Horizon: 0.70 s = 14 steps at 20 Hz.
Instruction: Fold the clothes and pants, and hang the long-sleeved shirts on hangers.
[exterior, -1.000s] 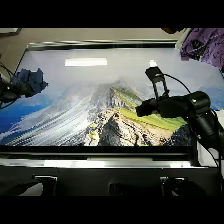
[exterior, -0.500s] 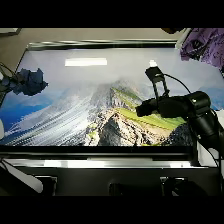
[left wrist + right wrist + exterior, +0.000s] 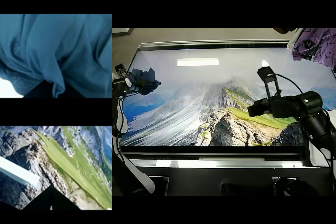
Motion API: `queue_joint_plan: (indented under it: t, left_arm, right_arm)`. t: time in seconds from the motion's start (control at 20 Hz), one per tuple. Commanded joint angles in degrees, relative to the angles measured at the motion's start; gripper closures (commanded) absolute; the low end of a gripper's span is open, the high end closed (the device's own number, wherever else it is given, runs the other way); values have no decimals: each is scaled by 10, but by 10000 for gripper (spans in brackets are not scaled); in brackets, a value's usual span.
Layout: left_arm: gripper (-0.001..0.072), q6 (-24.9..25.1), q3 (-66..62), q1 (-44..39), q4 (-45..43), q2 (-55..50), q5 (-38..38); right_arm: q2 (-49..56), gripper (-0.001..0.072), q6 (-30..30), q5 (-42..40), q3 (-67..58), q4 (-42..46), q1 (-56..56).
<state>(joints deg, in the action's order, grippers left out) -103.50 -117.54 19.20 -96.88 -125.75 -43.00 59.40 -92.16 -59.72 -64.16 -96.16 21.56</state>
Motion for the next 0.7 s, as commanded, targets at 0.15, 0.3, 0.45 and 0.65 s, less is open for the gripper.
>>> queue_joint_plan:
  t: [0.15,0.3,0.45,0.65]
  left_arm:
    - [698,24,13,-68,80,96,-192]
    - [698,15,107,-140,138,226,-247]
    - [697,-5,221,-235,198,366,-270]
    - [696,-126,358,-388,205,521,-271]
  right_arm:
    - [0,682,0,0,0,0,0]
    - [0,682,0,0,-1,0,0]
    - [0,682,0,0,-1,0,1]
    - [0,682,0,0,-1,0,1]
